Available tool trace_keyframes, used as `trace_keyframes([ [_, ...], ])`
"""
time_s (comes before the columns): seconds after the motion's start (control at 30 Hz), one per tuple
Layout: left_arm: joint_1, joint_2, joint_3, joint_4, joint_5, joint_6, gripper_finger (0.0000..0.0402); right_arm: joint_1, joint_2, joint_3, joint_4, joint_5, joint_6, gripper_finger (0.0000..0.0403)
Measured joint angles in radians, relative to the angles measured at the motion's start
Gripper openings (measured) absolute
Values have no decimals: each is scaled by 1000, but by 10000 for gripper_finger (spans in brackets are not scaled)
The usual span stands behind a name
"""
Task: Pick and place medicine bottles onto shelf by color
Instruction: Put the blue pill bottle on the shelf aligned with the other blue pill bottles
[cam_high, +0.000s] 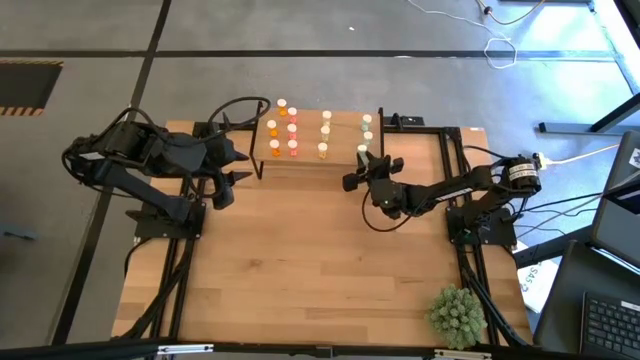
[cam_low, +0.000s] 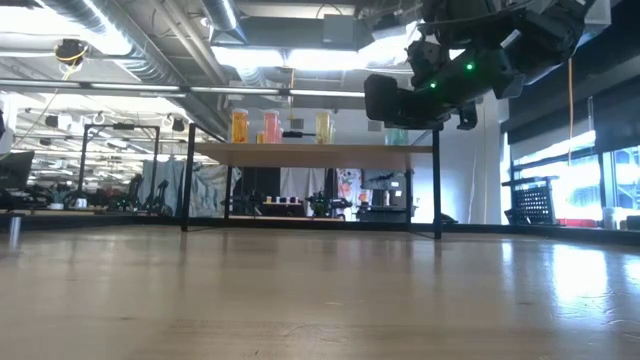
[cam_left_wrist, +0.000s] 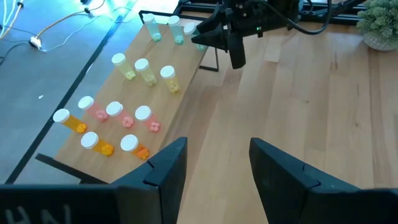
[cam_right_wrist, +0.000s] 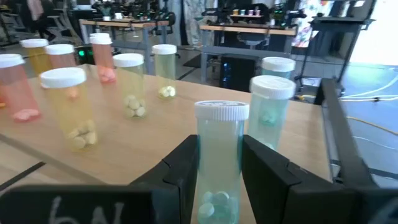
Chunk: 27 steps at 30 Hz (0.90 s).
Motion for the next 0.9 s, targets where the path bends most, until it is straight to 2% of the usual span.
trace_keyframes([
  [0.1,0,0,0,0,0,0,167,0,0,0,-7,26,3,116],
  [0.53,0,0,0,0,0,-9,167,0,-1,1,-36,15,126,116],
  [0.9,0,0,0,0,10,-19,167,0,-1,1,-39,11,128,120],
])
